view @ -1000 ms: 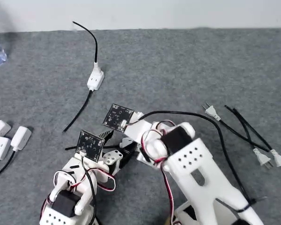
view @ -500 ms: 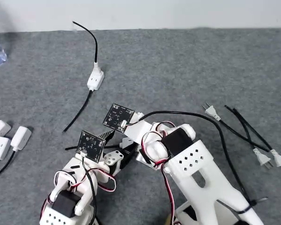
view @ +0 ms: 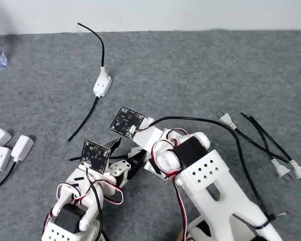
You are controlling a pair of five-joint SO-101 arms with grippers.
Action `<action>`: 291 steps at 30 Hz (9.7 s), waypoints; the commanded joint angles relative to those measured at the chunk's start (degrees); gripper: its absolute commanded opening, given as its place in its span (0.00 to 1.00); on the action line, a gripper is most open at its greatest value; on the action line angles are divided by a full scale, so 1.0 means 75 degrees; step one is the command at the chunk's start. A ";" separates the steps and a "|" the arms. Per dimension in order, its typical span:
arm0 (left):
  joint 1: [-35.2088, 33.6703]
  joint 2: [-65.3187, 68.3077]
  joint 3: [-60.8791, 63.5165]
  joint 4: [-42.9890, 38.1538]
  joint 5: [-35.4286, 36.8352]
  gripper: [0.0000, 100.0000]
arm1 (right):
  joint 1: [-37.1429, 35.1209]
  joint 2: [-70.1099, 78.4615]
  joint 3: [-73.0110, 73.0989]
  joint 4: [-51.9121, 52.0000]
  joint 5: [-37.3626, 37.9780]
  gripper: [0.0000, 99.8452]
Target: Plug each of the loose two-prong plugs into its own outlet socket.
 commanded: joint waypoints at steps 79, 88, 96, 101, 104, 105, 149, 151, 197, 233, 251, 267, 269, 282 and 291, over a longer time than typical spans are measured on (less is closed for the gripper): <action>-0.0809 0.0000 -0.0147 0.0469 0.0000 0.26 | 0.5386 0.0229 0.3669 -0.2784 0.4149 0.04; -0.0809 0.0000 -0.0147 0.0469 0.0000 0.26 | 0.4999 0.0193 0.3458 -0.2456 0.4196 0.22; -0.0809 0.0000 -0.0135 0.0539 0.0000 0.26 | 0.4015 0.0240 0.3481 -0.2819 0.3833 0.21; -0.0809 0.0000 -0.0135 0.0574 0.0000 0.26 | 0.3944 0.0885 0.3458 -0.3218 0.3739 0.21; -0.0809 0.0000 -0.0135 0.0574 0.0000 0.26 | 0.3956 0.1553 0.3446 -0.3651 0.3716 0.21; -0.0809 0.0000 -0.0135 0.0574 0.0000 0.26 | 0.3956 0.1764 0.3364 -0.3698 0.3704 0.21; 0.0516 0.0000 -0.0018 0.0516 0.0023 0.26 | 0.1776 0.1237 0.1254 -0.1764 0.2766 0.01; 0.0504 0.0000 -0.0064 0.0516 0.0023 0.26 | 0.1483 0.0885 0.1278 -0.1694 0.2544 0.01; 0.0492 0.0000 -0.0193 0.0574 -0.0023 0.26 | -0.0803 -0.0779 -0.0692 0.0826 0.0750 0.01; -0.2122 -0.0012 -0.1870 0.1875 -0.0023 0.26 | 0.0709 0.0826 -0.2133 0.0545 0.1653 0.01; -0.5966 -0.0012 0.0135 0.1219 -0.1207 0.26 | 0.0697 0.5667 -0.4700 0.1225 0.3622 0.01; -0.5966 -0.0012 0.0205 0.1207 -0.1207 0.26 | 0.0932 0.5855 -0.4700 0.0955 0.3810 0.01; -0.5966 -0.0012 0.0205 0.1207 -0.1207 0.26 | 0.0955 0.5644 -0.4700 0.1131 0.3810 0.01; -0.5966 -0.0012 0.0217 0.1196 -0.1219 0.26 | 0.3546 0.3768 -0.3927 0.2690 0.4806 0.01; -0.5955 -0.0012 0.0229 0.1184 -0.1219 0.26 | 0.4753 0.3382 -0.0305 -0.0240 0.5275 0.01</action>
